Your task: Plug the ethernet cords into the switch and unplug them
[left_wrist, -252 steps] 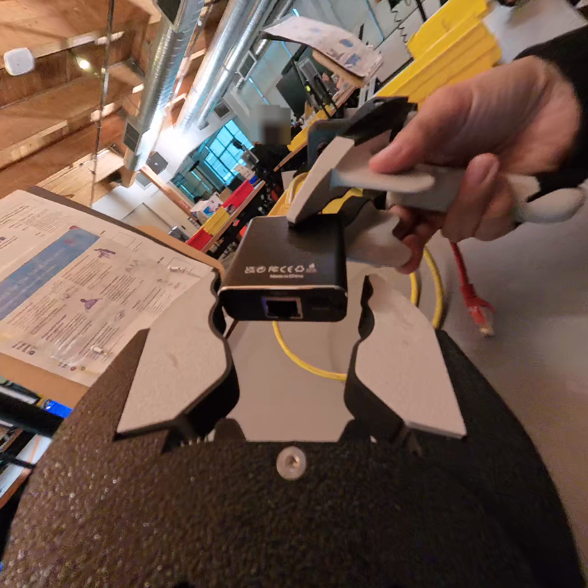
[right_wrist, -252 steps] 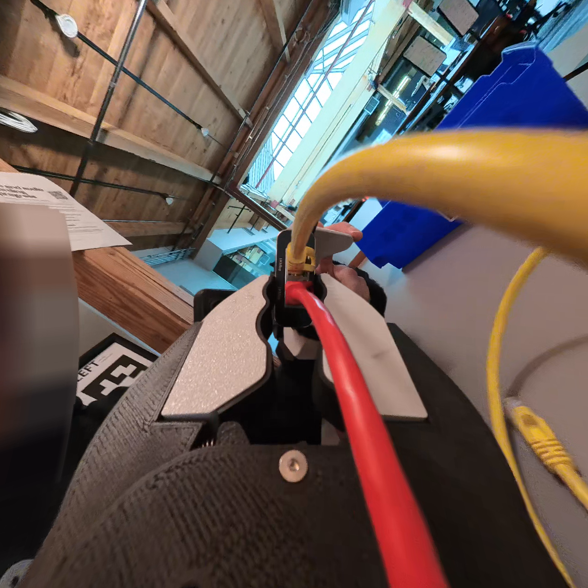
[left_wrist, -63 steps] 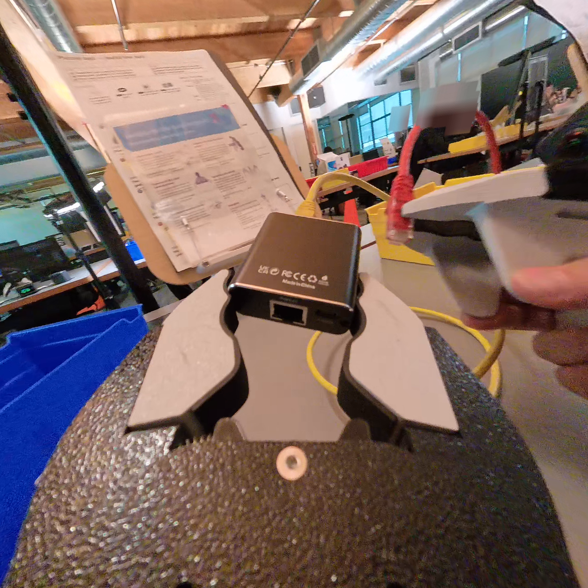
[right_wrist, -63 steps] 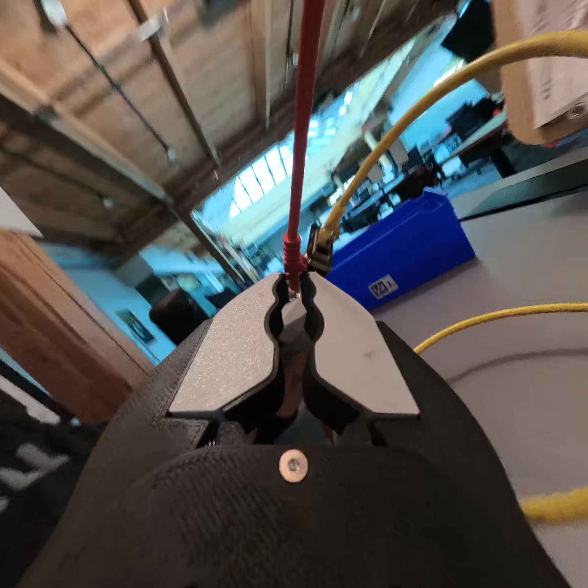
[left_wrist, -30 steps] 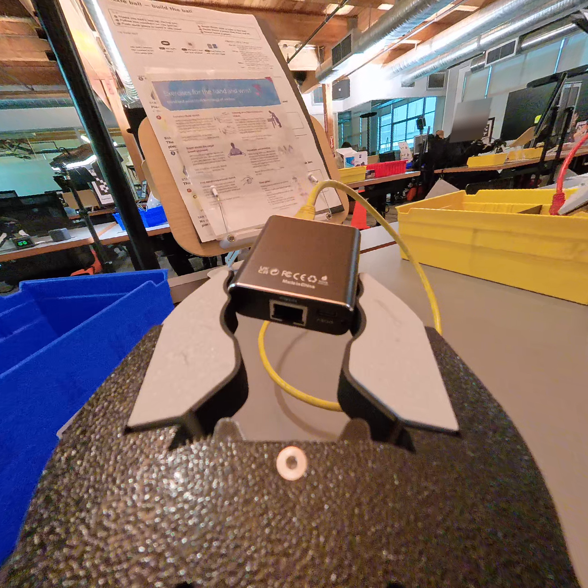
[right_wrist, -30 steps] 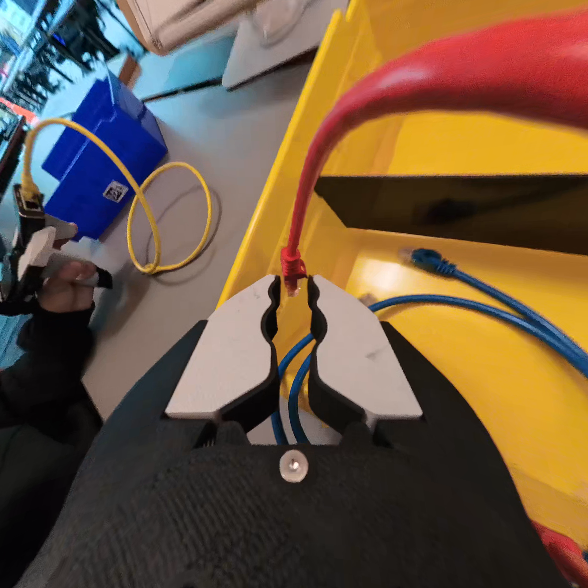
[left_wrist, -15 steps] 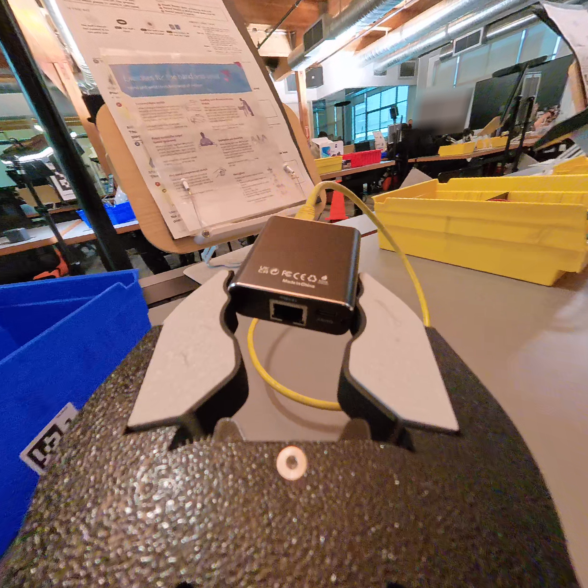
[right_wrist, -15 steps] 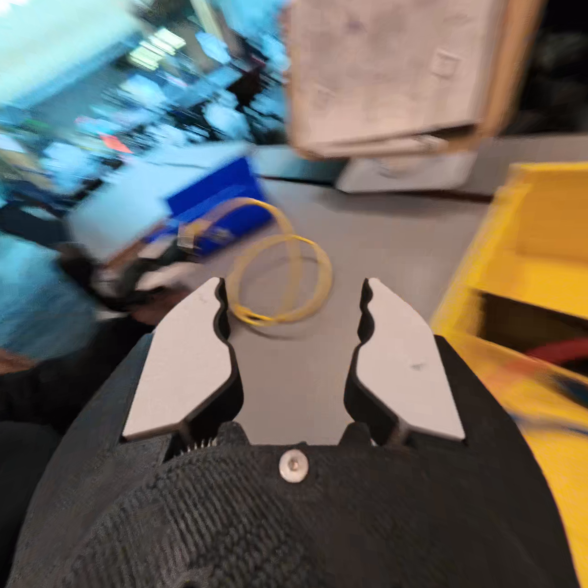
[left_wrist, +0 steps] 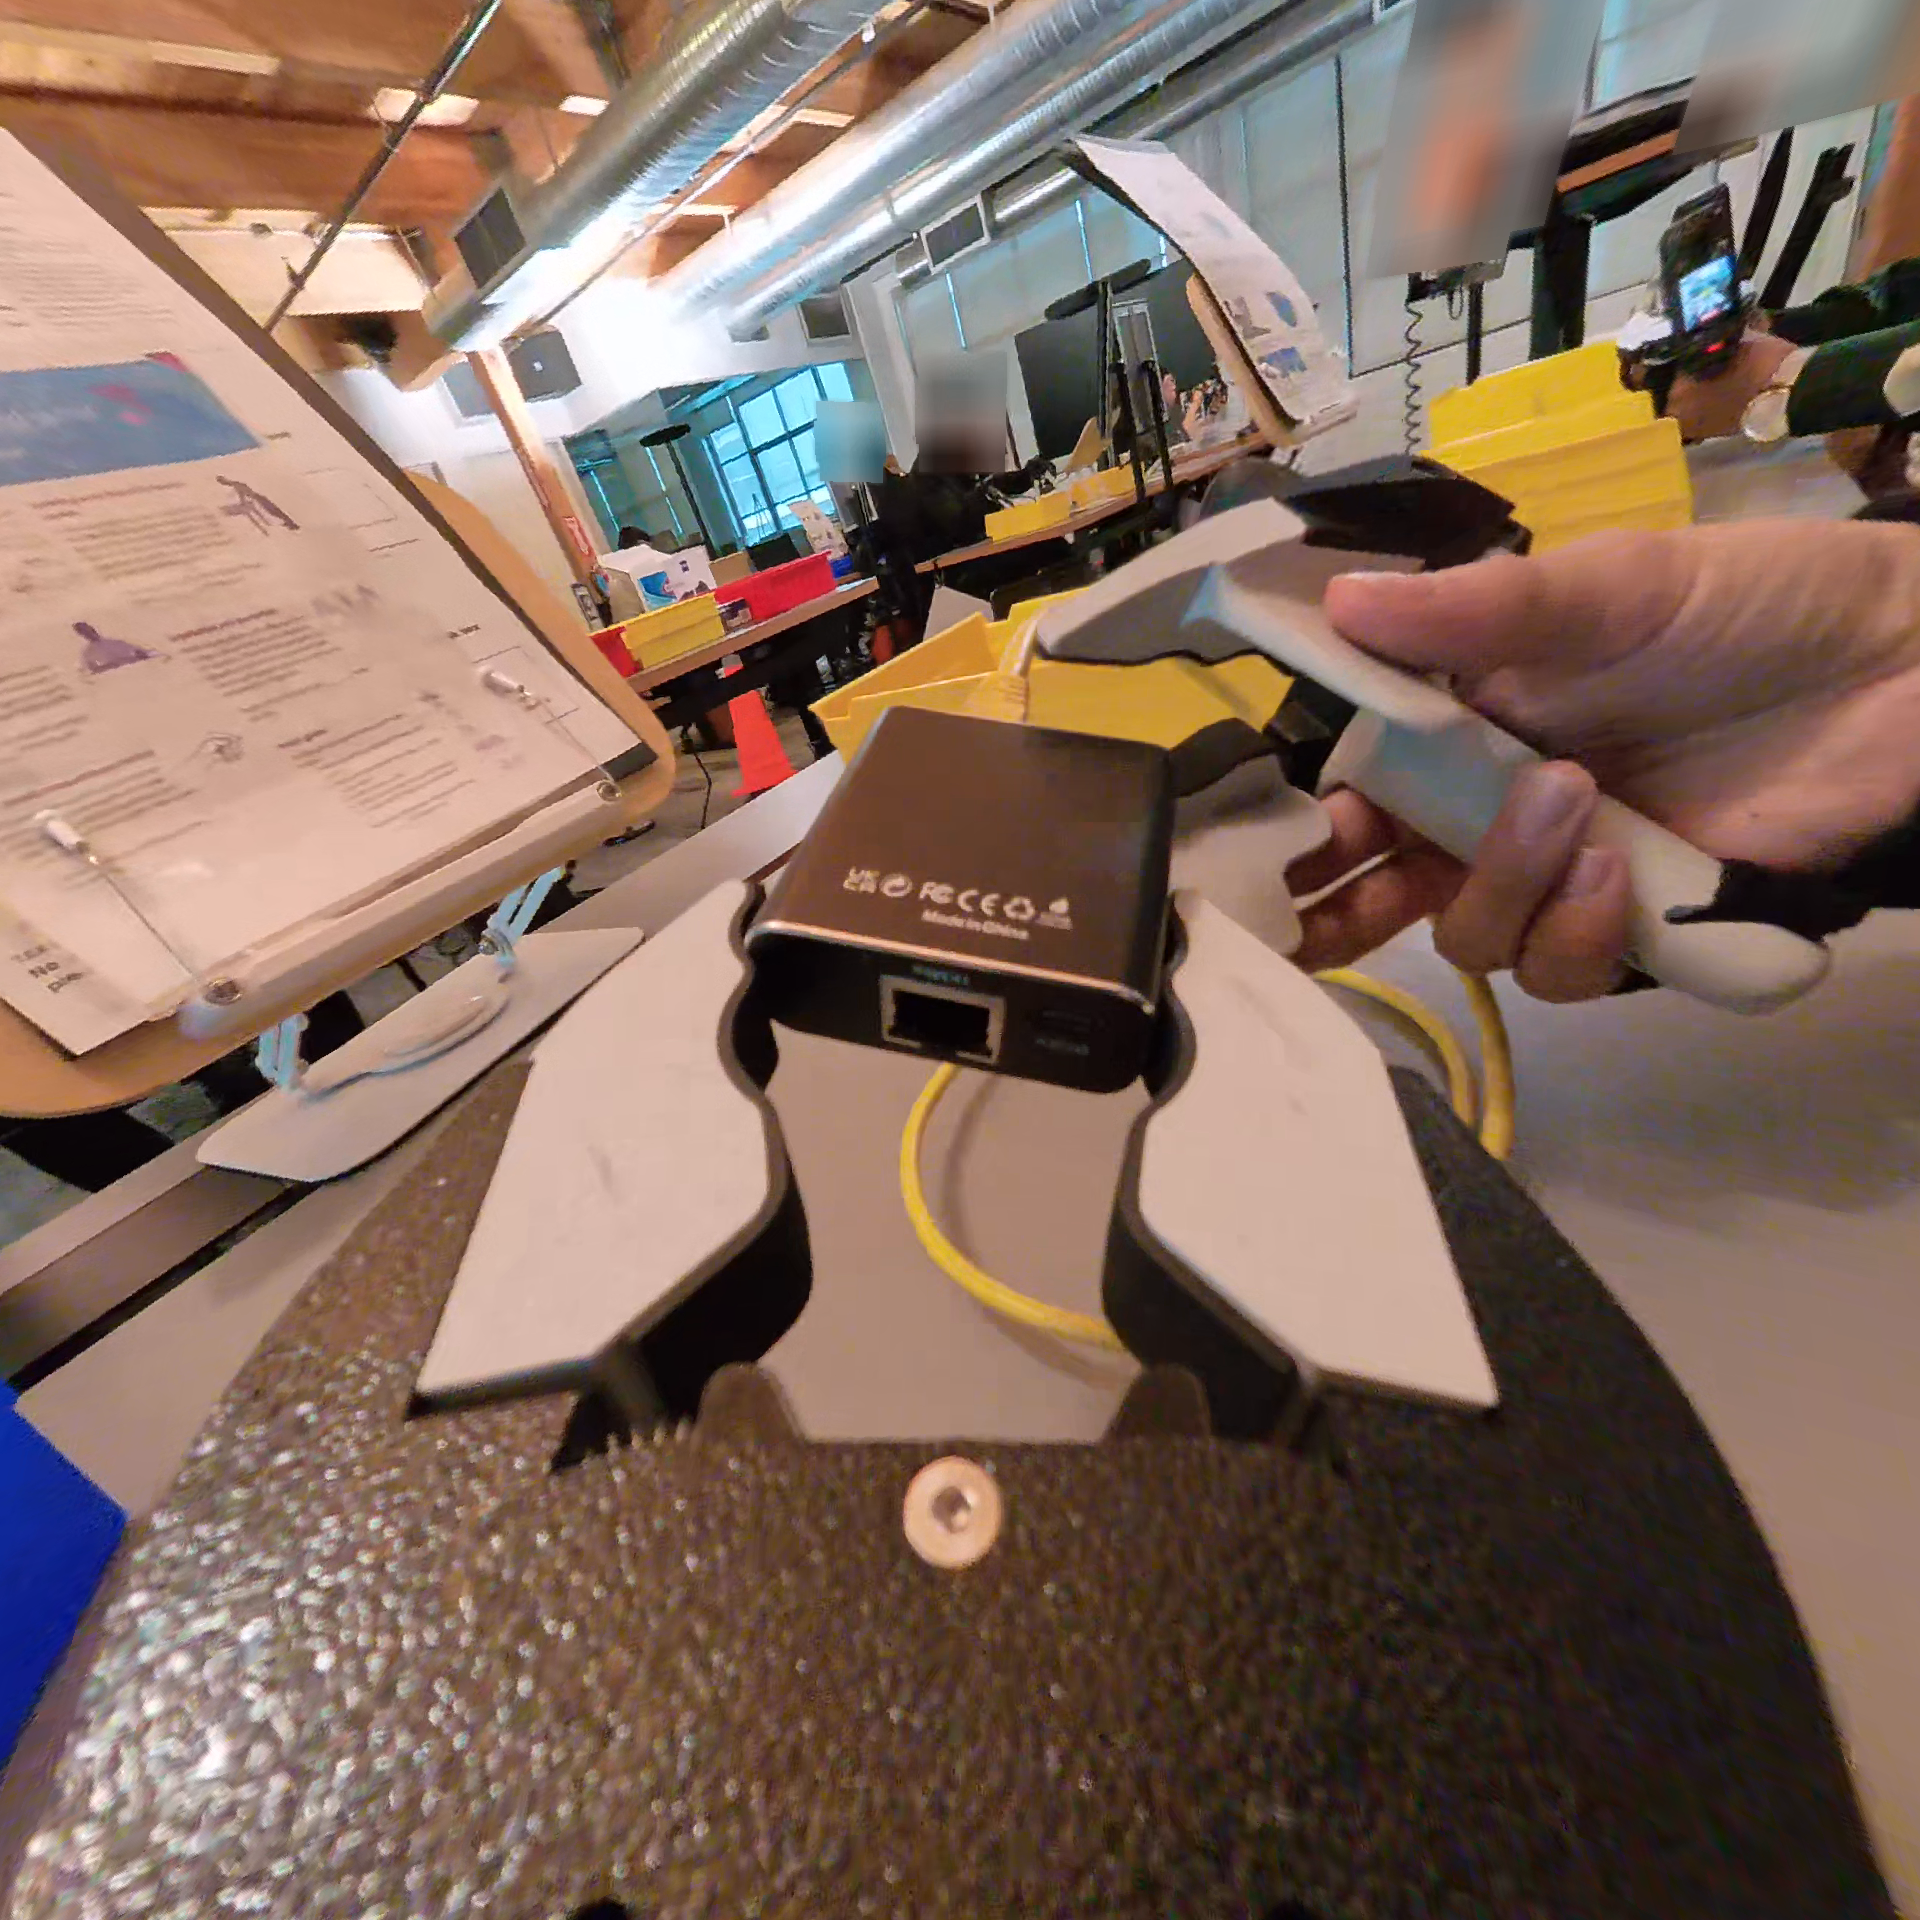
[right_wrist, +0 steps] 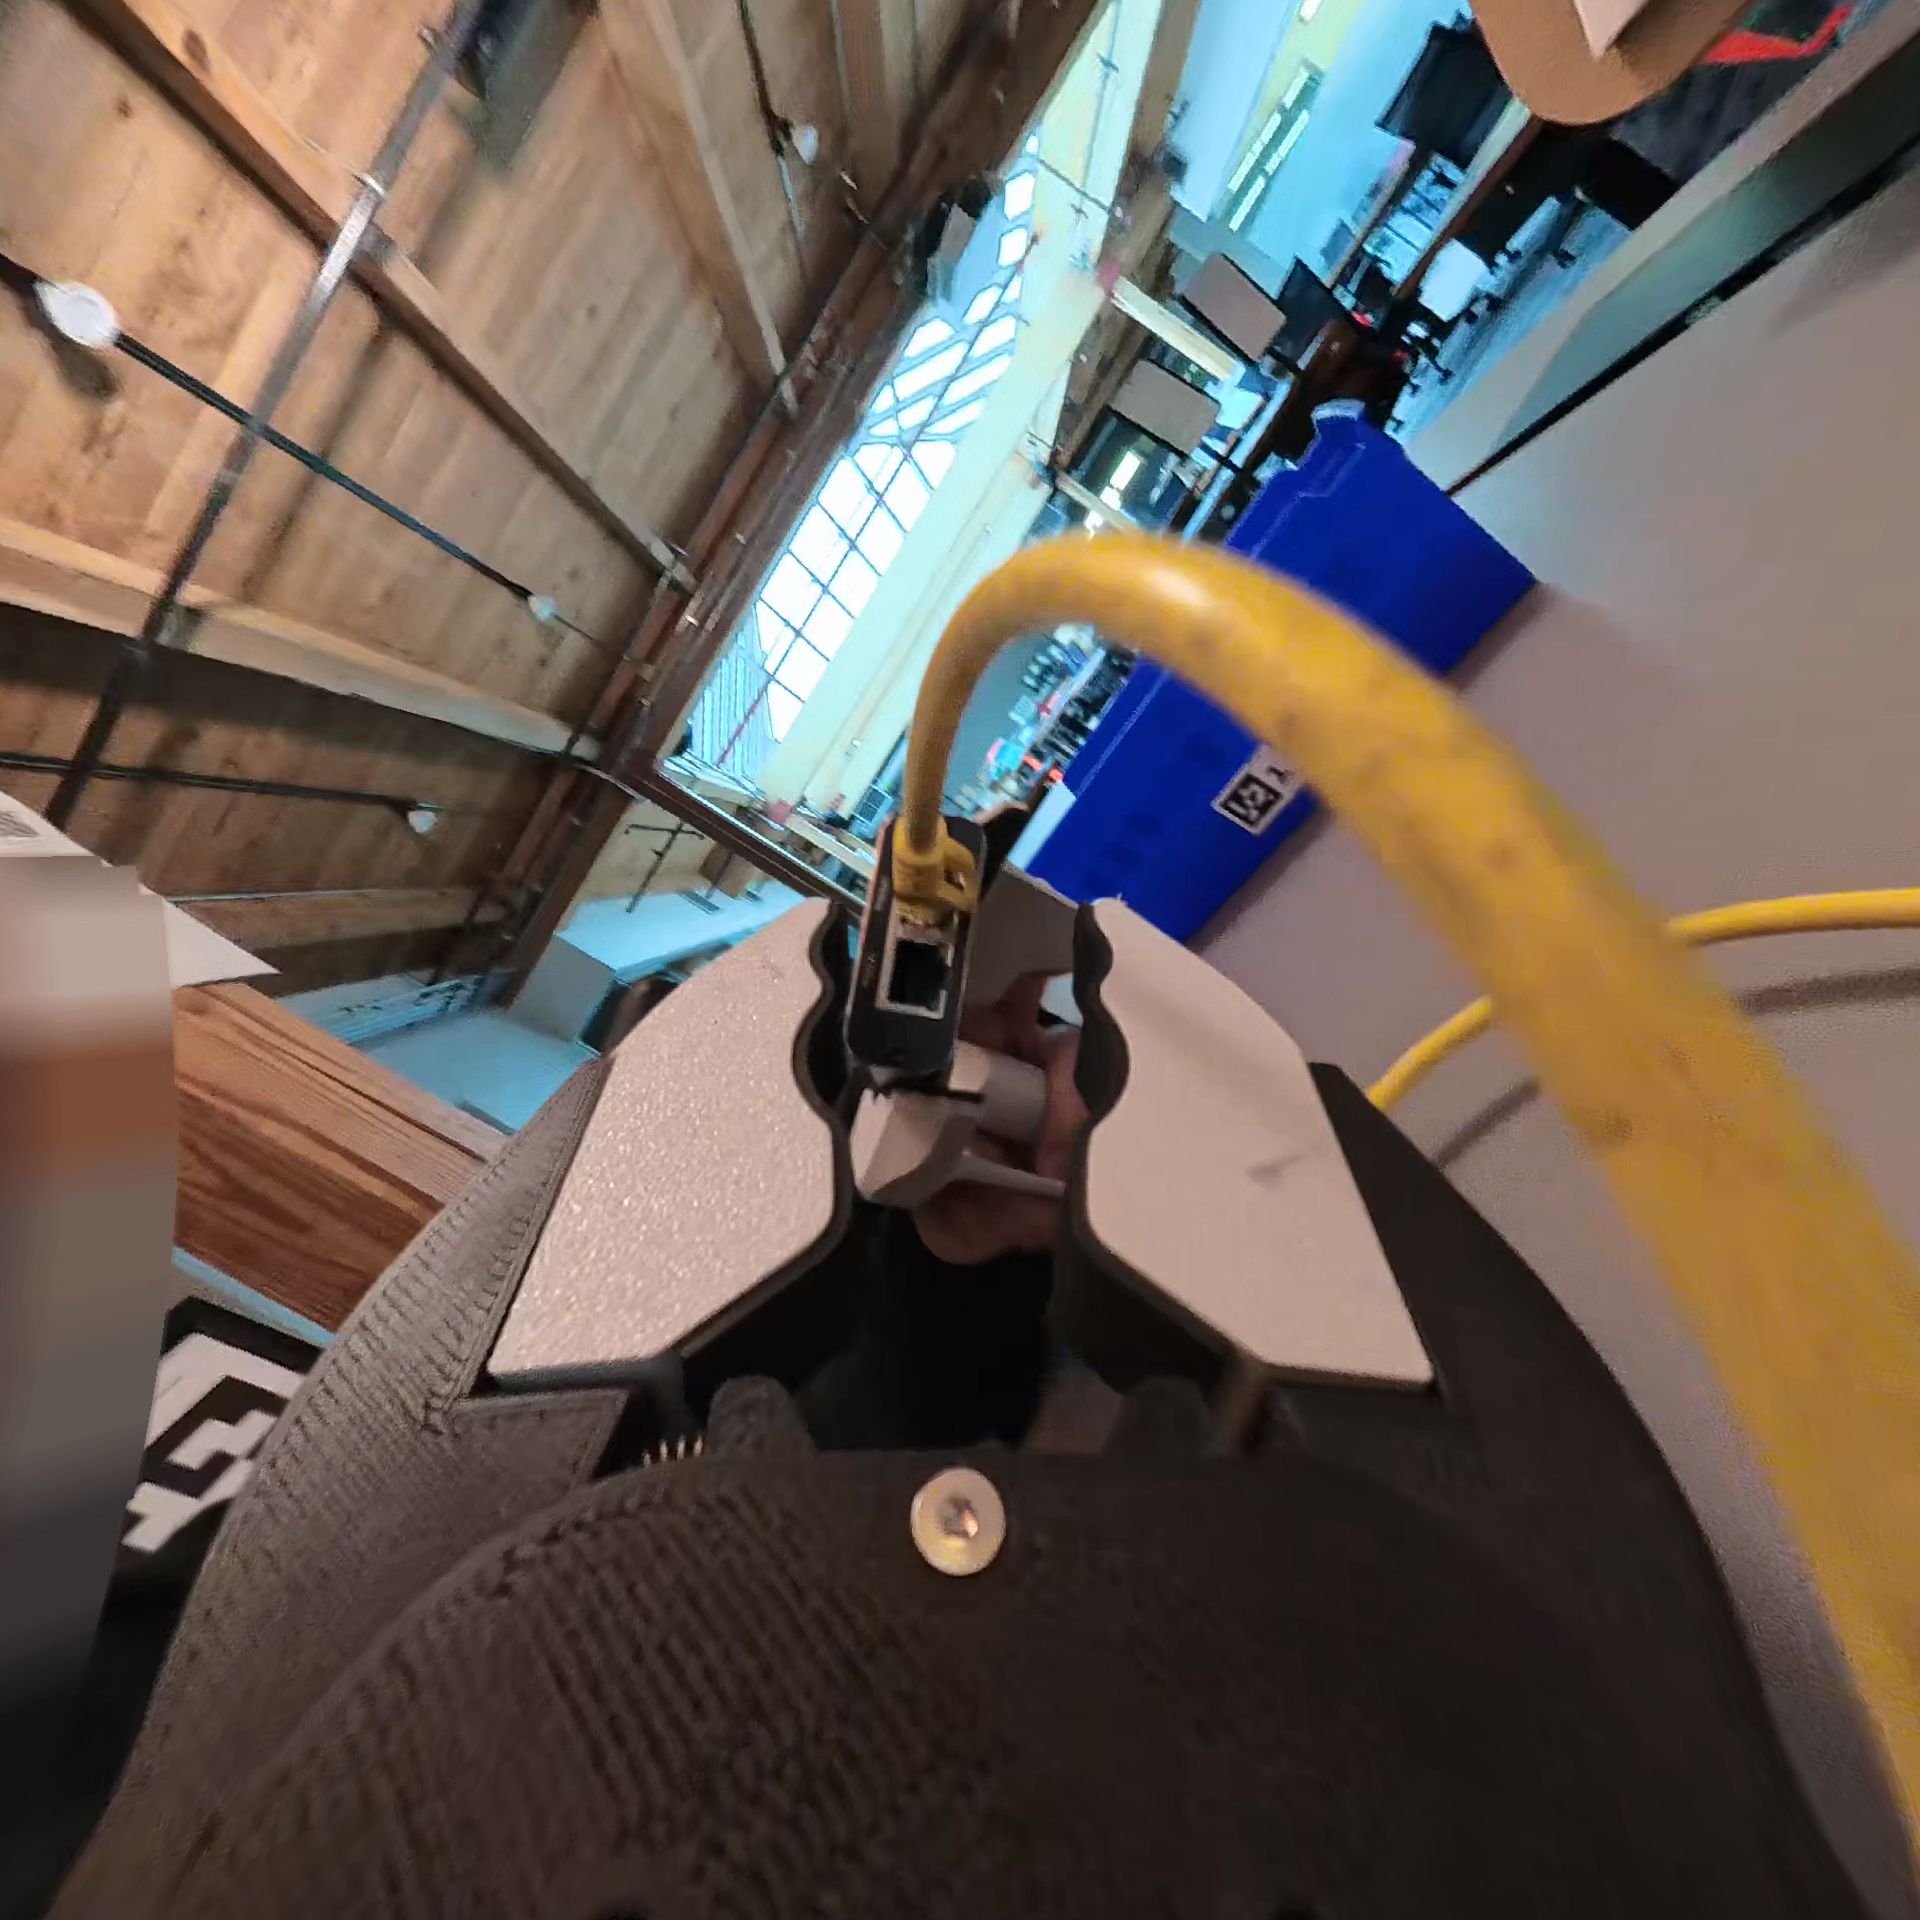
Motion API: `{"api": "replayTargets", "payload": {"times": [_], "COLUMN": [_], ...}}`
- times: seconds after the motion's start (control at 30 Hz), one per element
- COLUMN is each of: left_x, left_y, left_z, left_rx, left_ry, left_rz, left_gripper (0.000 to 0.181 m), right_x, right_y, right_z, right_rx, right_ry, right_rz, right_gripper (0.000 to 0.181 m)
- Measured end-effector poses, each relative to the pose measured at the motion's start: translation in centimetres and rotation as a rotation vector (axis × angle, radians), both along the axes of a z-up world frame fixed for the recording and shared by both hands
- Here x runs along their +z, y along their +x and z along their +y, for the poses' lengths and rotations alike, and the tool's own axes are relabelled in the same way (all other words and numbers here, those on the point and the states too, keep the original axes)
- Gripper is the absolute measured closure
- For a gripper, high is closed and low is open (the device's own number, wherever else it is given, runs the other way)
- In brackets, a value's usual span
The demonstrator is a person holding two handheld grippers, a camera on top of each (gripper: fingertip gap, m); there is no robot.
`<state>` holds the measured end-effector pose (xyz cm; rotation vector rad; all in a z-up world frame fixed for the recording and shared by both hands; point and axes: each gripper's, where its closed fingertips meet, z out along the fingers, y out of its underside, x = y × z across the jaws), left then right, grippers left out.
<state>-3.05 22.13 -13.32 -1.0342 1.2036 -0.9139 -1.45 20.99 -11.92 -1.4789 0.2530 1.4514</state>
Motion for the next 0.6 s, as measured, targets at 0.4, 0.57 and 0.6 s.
{"api": "replayTargets", "payload": {"times": [0.4, 0.57, 0.6], "left_x": [0.0, 0.1, 0.1], "left_y": [0.1, 0.0, 0.0], "left_z": [0.2, 0.4, 0.4], "left_rx": [0.055, 0.061, 0.064], "left_ry": [0.023, 0.012, 0.011], "left_rz": [0.000, -0.005, -0.005], "left_gripper": [0.113, 0.113, 0.113], "right_x": [0.4, 0.7, 0.7], "right_y": [-0.9, -1.0, -1.0], "right_z": [0.8, 0.8, 0.9], "right_rx": [-0.098, -0.127, -0.137], "right_ry": [0.046, 0.062, 0.062], "right_rz": [0.100, 0.150, 0.146], "right_gripper": [0.155, 0.162, 0.162]}}
